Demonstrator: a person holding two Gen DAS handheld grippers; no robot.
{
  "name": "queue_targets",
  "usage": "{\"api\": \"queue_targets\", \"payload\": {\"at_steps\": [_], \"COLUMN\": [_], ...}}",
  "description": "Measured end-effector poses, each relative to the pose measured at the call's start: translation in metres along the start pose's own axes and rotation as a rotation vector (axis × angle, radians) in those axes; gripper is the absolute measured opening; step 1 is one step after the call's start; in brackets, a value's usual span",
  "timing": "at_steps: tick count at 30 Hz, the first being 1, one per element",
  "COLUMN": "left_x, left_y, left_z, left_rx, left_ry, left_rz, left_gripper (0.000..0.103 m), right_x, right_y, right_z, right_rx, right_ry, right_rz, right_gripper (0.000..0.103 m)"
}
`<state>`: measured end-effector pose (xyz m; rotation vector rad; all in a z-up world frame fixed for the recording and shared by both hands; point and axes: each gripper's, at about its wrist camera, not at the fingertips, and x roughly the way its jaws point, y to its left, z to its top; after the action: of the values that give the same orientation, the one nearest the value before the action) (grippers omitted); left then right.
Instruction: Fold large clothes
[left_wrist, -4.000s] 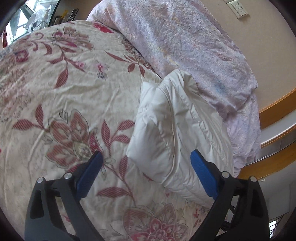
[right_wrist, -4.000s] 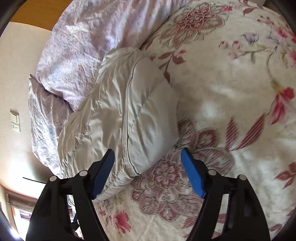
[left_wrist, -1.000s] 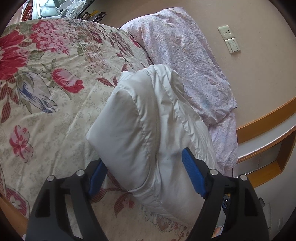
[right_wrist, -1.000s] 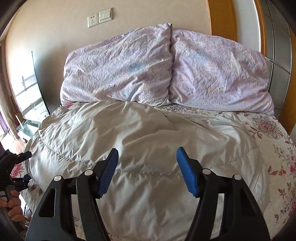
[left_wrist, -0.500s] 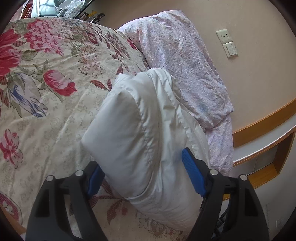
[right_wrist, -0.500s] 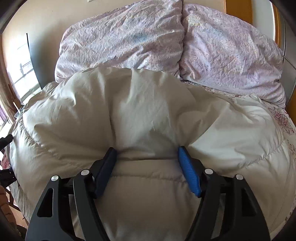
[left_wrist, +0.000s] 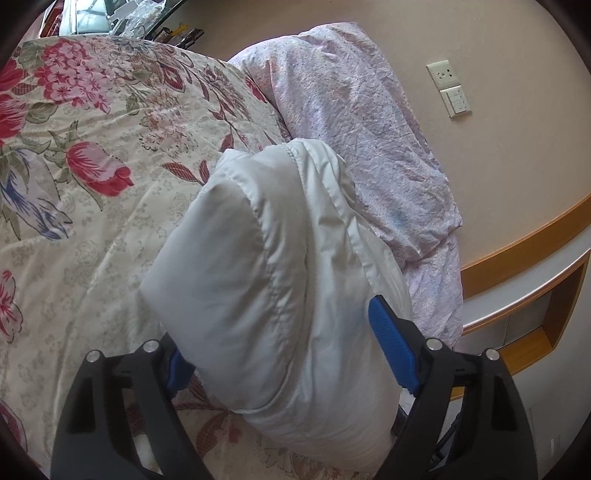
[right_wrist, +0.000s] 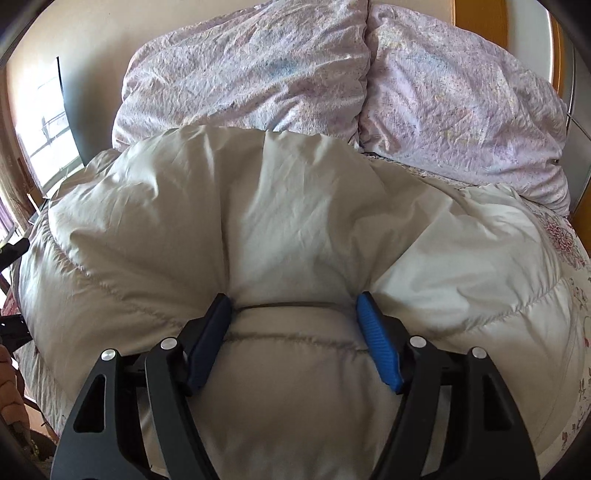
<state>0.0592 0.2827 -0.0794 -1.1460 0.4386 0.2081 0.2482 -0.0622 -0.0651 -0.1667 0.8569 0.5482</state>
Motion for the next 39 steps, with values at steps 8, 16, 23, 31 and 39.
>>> {"api": "queue_targets", "payload": {"at_steps": [8, 16, 23, 31, 39], "left_x": [0.006, 0.009, 0.007, 0.014, 0.017], "left_y": [0.0, 0.013, 0.015, 0.011, 0.006], "left_z": [0.005, 0.013, 0.015, 0.021, 0.022], "left_rx": [-0.017, -0.063, -0.08, -0.049, -0.029], "left_ry": [0.007, 0.008, 0.025, 0.058, 0.053], "left_rz": [-0.047, -0.178, -0.186, -0.133, -0.112], "left_gripper": [0.082, 0.074, 0.053, 0.048, 0.046], "right_x": [0.008, 0.008, 0.008, 0.007, 0.007], "right_y": [0.003, 0.002, 0.002, 0.002, 0.002], "right_z": [0.0, 0.0, 0.0, -0.001, -0.001], "right_rx": [-0.013, -0.006, -0.005, -0.003, -0.005], "right_ry": [0.008, 0.004, 0.003, -0.003, -0.005], "right_rz": [-0.006, 0.003, 0.005, 0.005, 0.003], "right_gripper": [0.075, 0.075, 0.075, 0.075, 0.075]}}
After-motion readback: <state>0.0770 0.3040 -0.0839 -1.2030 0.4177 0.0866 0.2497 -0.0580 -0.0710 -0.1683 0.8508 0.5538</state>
